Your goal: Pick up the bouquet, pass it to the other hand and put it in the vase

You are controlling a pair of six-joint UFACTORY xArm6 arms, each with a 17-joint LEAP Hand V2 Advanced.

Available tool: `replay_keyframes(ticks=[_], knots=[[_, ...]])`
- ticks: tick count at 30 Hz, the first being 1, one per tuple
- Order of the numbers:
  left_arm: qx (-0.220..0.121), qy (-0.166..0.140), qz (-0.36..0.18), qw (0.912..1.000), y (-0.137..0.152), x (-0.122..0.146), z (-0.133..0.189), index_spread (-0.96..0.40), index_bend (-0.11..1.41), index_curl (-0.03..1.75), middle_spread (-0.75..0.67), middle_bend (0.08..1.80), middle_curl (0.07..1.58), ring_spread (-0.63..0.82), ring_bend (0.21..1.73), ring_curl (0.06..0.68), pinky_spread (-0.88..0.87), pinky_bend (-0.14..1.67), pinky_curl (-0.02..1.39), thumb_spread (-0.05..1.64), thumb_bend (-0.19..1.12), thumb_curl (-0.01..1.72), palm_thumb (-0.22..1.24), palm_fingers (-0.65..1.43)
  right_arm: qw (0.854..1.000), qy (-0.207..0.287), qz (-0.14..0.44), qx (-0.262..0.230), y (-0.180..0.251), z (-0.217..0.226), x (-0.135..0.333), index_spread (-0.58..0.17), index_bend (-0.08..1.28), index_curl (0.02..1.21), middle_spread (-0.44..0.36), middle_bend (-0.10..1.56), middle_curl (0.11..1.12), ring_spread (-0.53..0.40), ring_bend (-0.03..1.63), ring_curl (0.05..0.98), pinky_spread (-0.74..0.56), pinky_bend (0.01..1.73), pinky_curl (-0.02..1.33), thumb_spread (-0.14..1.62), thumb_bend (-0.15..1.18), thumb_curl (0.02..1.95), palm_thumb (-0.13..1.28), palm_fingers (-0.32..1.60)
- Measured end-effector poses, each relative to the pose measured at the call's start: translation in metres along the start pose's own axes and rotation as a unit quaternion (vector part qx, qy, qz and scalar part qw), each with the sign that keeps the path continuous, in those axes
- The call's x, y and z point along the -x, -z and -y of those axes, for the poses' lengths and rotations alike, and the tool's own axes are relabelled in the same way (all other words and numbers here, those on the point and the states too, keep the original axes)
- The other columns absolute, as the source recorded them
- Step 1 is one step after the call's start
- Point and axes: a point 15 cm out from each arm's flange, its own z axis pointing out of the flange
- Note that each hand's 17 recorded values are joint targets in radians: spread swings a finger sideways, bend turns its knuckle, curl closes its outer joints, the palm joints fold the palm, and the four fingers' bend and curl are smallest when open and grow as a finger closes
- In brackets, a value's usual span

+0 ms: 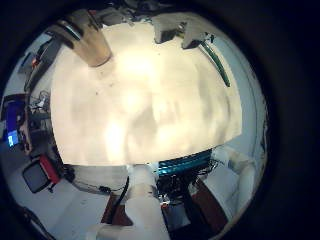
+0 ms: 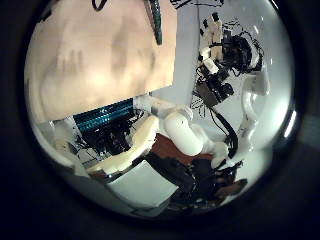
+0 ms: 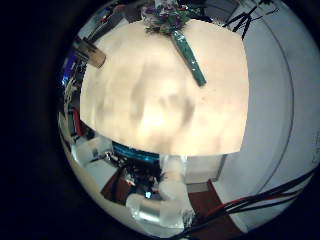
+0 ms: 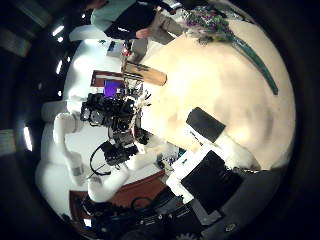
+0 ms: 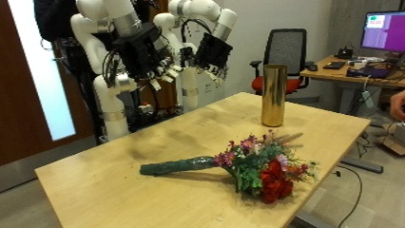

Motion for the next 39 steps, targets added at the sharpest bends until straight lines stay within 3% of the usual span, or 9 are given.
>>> replay_keyframes(ticks=[12,15,19,25,27,28,29,30,39], knots=[[-0.001,0.004,-0.001,1.0000,-0.002,0.003,0.001,0.32,0.16,0.29,0.44,0.24,0.33,0.56,0.48,0.197,0.54,0.19,0.31,0.90,-0.03,0.31,0.43,0.16,1.000,-0.008,0.002,0.003,-0.003,0.001,-0.004,-0.254,0.16,0.28,0.011,0.26,0.33,0.206,0.47,0.188,0.40,0.33,0.27,1.09,-0.02,0.40,0.69,0.34],[0.000,0.001,0.000,1.0000,-0.002,0.002,0.000,0.32,0.16,0.29,0.43,0.23,0.33,0.56,0.49,0.197,0.54,0.20,0.31,0.90,-0.03,0.31,0.43,0.15,1.000,-0.013,0.001,0.001,-0.002,0.001,-0.007,-0.253,0.16,0.27,0.070,0.28,0.34,0.206,0.48,0.187,0.40,0.33,0.27,1.09,-0.02,0.40,0.69,0.34],[0.003,-0.014,0.009,0.9999,-0.004,-0.003,-0.002,0.32,0.16,0.29,0.44,0.24,0.33,0.57,0.48,0.193,0.54,0.20,0.31,0.90,-0.03,0.31,0.43,0.16,0.999,-0.032,-0.002,-0.010,0.007,0.005,-0.014,-0.255,0.17,0.28,0.077,0.29,0.34,0.198,0.49,0.185,0.40,0.32,0.26,1.09,-0.02,0.40,0.69,0.35],[0.007,-0.036,0.042,0.9985,-0.002,-0.003,0.000,0.32,0.16,0.29,0.42,0.22,0.33,0.56,0.49,0.198,0.53,0.20,0.31,0.90,-0.03,0.31,0.43,0.15,0.997,-0.072,-0.019,0.001,0.015,0.032,-0.041,-0.264,0.16,0.28,-0.038,0.30,0.34,0.187,0.52,0.182,0.41,0.34,0.26,1.09,-0.02,0.40,0.69,0.40],[0.012,-0.040,0.056,0.9976,0.001,0.000,0.002,0.32,0.17,0.29,0.41,0.21,0.33,0.55,0.49,0.198,0.53,0.21,0.32,0.90,-0.03,0.31,0.43,0.15,0.995,-0.099,-0.027,0.012,0.016,0.040,-0.063,-0.300,0.16,0.28,0.096,0.29,0.33,0.160,0.54,0.184,0.40,0.37,0.27,1.08,-0.02,0.40,0.70,0.41],[0.012,-0.043,0.060,0.9972,0.003,0.000,0.003,0.32,0.16,0.29,0.42,0.21,0.33,0.54,0.49,0.198,0.52,0.21,0.32,0.90,-0.03,0.32,0.43,0.15,0.993,-0.113,-0.029,0.014,0.017,0.043,-0.074,-0.270,0.14,0.27,0.085,0.36,0.35,0.157,0.54,0.179,0.40,0.36,0.26,1.08,-0.02,0.40,0.70,0.43],[0.012,-0.044,0.063,0.9970,0.004,0.001,0.004,0.31,0.16,0.29,0.41,0.21,0.33,0.53,0.49,0.197,0.52,0.22,0.32,0.90,-0.03,0.32,0.43,0.16,0.991,-0.127,-0.029,0.017,0.015,0.045,-0.084,-0.237,0.13,0.26,0.065,0.32,0.34,0.155,0.57,0.190,0.41,0.39,0.27,1.08,-0.02,0.40,0.70,0.39],[0.011,-0.045,0.066,0.9967,0.005,0.002,0.005,0.31,0.16,0.29,0.40,0.21,0.33,0.53,0.50,0.201,0.51,0.22,0.32,0.90,-0.03,0.32,0.43,0.16,0.990,-0.138,-0.026,0.023,0.012,0.047,-0.091,-0.176,0.14,0.26,0.132,0.33,0.34,0.151,0.58,0.192,0.40,0.41,0.27,1.08,-0.02,0.40,0.70,0.39],[0.017,-0.062,0.062,0.9960,0.002,0.004,-0.006,0.30,0.16,0.28,0.39,0.22,0.33,0.52,0.51,0.199,0.50,0.23,0.32,0.91,-0.03,0.31,0.42,0.16,0.978,-0.201,-0.029,0.047,-0.019,0.072,-0.137,-0.166,0.17,0.27,0.123,0.34,0.35,0.153,0.57,0.177,0.37,0.42,0.27,1.08,-0.02,0.40,0.71,0.34]])
